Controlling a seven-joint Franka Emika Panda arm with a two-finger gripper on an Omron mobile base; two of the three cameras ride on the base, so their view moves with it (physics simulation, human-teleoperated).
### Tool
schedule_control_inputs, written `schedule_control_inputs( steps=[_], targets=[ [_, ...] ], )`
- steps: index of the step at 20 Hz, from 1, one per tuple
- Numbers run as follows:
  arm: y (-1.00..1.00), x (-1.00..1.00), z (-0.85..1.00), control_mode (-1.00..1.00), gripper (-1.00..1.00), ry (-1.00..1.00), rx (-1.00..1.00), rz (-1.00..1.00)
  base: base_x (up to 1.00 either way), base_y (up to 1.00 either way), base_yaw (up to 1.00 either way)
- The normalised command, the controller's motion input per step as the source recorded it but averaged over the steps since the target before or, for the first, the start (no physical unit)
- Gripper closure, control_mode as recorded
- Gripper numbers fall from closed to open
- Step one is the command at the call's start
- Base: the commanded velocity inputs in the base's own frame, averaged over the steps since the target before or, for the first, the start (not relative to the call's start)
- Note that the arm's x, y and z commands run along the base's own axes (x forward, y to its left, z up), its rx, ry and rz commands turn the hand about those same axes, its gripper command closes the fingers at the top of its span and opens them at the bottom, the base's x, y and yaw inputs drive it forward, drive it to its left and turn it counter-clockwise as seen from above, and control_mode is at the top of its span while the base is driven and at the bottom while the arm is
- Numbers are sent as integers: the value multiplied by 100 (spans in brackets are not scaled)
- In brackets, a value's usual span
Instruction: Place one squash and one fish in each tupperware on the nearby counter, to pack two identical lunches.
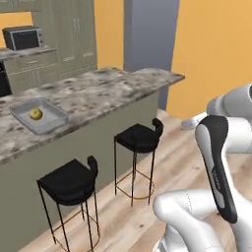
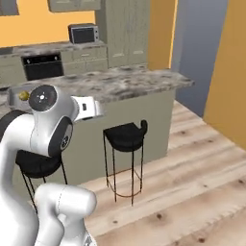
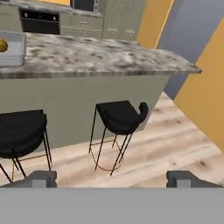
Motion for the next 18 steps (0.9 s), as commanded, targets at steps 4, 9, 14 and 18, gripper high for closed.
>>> schedule_control_inputs(
  steps=[4,9,14,18],
  targets=[
    [0,0,0,100,-100,0,0,0,-17,-11,-75],
    [0,0,0,100,-100,0,0,0,-14,-17,-75],
    [0,0,0,100,-100,0,0,0,-4,-37,-72],
    [0,0,0,100,-100,0,0,0,0,-50,-67]
  ],
)
